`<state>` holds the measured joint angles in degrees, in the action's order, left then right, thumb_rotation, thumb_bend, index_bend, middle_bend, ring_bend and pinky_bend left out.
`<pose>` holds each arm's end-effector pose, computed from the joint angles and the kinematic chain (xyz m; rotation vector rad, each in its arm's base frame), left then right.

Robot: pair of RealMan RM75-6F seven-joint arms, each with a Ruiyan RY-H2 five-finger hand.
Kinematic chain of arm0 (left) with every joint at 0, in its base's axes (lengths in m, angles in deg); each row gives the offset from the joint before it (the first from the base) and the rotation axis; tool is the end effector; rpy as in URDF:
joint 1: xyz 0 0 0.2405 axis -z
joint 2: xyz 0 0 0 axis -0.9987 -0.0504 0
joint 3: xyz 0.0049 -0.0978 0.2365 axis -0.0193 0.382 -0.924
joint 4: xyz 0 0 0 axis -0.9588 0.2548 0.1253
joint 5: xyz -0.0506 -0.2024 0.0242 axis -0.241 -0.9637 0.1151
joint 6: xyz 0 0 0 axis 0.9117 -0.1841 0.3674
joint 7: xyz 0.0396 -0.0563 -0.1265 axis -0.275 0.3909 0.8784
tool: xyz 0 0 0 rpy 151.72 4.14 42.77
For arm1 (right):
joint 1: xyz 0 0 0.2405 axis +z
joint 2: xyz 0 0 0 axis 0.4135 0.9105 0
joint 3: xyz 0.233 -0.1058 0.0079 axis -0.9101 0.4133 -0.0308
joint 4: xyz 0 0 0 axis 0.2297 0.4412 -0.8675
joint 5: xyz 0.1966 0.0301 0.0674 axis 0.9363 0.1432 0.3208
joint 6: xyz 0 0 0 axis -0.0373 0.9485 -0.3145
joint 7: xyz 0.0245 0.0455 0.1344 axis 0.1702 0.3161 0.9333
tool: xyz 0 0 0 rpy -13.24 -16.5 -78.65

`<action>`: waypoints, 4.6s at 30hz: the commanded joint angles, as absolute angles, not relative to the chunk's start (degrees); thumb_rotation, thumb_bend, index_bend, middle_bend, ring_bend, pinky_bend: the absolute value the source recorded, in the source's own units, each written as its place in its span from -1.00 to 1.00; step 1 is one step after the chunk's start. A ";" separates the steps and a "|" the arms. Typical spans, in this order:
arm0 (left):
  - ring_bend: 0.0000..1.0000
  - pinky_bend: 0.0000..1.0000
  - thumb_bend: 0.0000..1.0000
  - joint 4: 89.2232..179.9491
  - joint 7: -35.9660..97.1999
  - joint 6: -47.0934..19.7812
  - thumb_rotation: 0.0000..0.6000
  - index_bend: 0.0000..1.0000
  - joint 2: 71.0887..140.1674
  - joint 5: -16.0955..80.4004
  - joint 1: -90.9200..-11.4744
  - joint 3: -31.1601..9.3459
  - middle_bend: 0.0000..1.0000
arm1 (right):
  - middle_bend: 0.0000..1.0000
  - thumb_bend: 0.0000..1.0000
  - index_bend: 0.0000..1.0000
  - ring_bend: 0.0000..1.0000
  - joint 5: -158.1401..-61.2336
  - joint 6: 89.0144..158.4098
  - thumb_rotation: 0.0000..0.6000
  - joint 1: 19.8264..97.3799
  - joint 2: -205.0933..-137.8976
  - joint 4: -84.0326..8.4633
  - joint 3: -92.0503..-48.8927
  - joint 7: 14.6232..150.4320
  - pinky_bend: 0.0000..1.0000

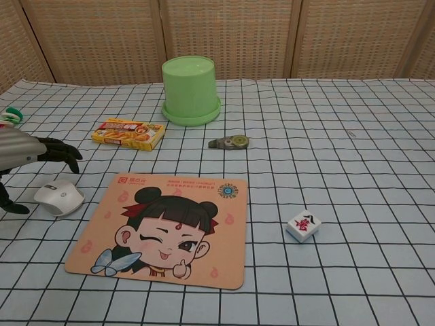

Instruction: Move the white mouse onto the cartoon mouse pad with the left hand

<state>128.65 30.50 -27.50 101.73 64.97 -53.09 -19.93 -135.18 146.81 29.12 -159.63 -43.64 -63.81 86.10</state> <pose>-0.2839 0.3205 0.0326 -2.1286 -0.6760 -0.5706 -0.3327 -0.1847 0.1419 1.3774 -0.8580 0.9541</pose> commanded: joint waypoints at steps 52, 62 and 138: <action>-0.29 -0.18 0.02 98.25 37.68 -2.21 1.00 0.20 119.31 90.85 -35.45 -29.36 -0.19 | -1.00 -0.85 -0.73 -1.00 -128.79 144.32 1.00 29.27 -159.33 -39.81 -67.23 90.90 -1.00; -0.32 -0.20 -0.01 85.66 43.39 7.56 1.00 0.14 125.62 93.36 -34.72 -32.31 -0.28 | -1.00 -0.85 -0.73 -1.00 -127.78 143.36 1.00 29.41 -159.76 -38.66 -67.54 91.06 -1.00; -1.00 -1.00 -0.63 137.61 21.40 16.72 1.00 -0.92 108.73 55.26 -74.08 -25.50 -1.00 | -1.00 -0.85 -0.73 -1.00 -132.87 144.84 1.00 29.74 -160.52 -41.01 -64.95 85.89 -1.00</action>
<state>129.28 26.79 15.43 111.92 61.03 -67.95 -28.02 -132.57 144.76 29.74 -160.59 -40.76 -65.17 86.13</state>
